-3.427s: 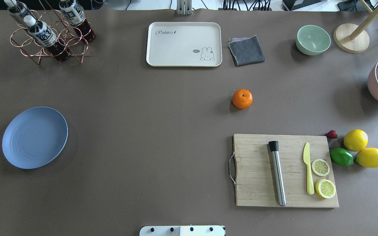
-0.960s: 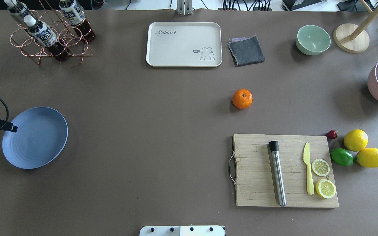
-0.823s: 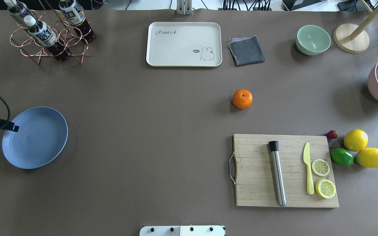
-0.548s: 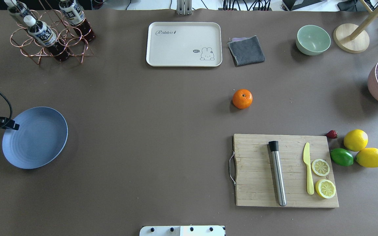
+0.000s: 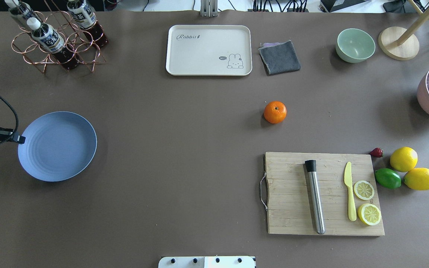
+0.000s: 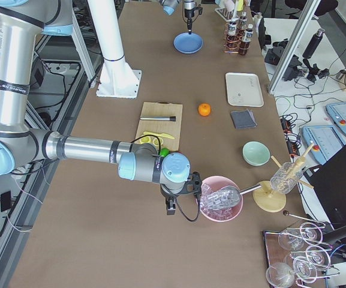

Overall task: Pick orange to plate
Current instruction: 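Push the light blue plate toward the table center with the left gripper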

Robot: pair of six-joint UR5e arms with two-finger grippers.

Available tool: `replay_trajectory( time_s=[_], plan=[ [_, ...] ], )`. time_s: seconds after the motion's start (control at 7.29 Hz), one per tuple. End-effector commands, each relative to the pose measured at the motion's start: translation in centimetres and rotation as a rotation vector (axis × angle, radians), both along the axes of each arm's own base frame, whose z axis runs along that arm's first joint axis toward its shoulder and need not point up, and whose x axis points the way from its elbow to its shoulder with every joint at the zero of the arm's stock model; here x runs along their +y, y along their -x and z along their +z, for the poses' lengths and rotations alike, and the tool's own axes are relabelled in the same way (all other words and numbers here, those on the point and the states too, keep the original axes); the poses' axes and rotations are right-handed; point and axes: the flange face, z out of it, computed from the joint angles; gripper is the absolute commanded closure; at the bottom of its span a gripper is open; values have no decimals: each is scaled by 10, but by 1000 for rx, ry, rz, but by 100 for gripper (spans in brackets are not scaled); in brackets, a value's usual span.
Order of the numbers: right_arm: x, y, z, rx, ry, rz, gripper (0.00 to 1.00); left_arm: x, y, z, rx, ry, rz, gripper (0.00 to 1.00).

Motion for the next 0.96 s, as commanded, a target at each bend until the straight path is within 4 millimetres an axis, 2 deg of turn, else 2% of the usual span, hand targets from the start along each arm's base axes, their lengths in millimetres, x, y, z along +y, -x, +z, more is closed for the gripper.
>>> replay_trajectory(
  time_s=[0.0, 0.27, 0.41, 0.69, 0.82],
  plan=[
    [-26, 24, -44, -28, -67, -19, 0, -15, -44, -78, 117, 70, -59, 100],
    [-65, 83, -91, -49, -56, 3, 0, -21, -132, -172, 163, 156, -104, 100],
    [-85, 124, -124, -58, -53, 34, 0, -14, -164, -228, 137, 159, -117, 100],
    [-108, 203, -183, -71, -13, 104, 0, 28, -248, -291, 120, 218, -130, 100],
    [-114, 242, -211, -73, -16, 113, 0, 46, -278, -301, 102, 188, -137, 100]
  ],
)
